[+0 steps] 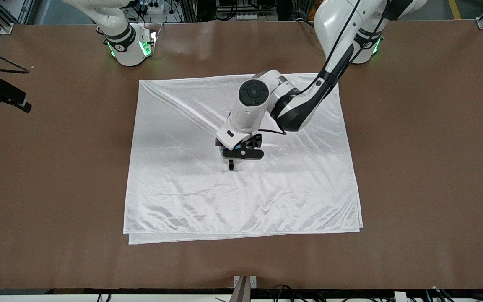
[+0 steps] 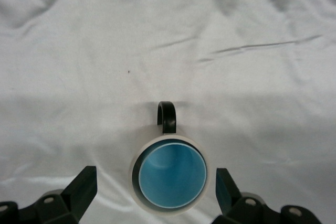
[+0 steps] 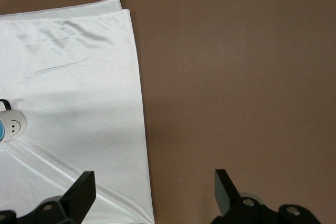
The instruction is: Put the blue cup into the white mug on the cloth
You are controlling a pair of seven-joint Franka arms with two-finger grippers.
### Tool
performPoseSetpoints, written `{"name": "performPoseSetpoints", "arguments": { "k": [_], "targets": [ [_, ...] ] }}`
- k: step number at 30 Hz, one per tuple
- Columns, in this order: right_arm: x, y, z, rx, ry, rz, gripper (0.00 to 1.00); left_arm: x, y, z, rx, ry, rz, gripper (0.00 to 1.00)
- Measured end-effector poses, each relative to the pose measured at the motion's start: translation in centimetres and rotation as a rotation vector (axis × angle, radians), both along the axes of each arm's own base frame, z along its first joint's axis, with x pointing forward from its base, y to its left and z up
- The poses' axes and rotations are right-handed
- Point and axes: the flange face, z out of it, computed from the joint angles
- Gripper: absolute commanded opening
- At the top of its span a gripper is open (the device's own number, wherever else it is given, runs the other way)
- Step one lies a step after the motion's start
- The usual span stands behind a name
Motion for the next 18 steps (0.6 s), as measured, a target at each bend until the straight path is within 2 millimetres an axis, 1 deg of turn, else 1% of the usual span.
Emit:
{"name": "performPoseSetpoints", "arguments": {
  "k": [2,6,10,14,18],
  "targets": [
    [-0.1,0.0,0.1,-0.001,-0.003,0.001,1.0,0.5,0.6,1.7,-0.009,-0.018,0.011,1.0],
    [-0.3,0.1,0.5,-0.002,-0.009,0.001,1.0,1.8,2.6,5.3,-0.011,-0.04,0.039,1.0],
    [-0.4,0.1,0.7,-0.003,-0.012,0.001,1.0,2.1,4.3,8.7,0.003,-0.047,0.057,1.0],
    [-0.4,0.1,0.7,-0.003,-0.011,0.001,1.0,2.2,5.7,11.3,0.014,-0.055,0.072,1.0],
    [-0.5,0.1,0.7,-0.003,-0.011,0.002,1.0,2.2,6.7,13.4,0.02,-0.061,0.082,1.0]
  ]
}}
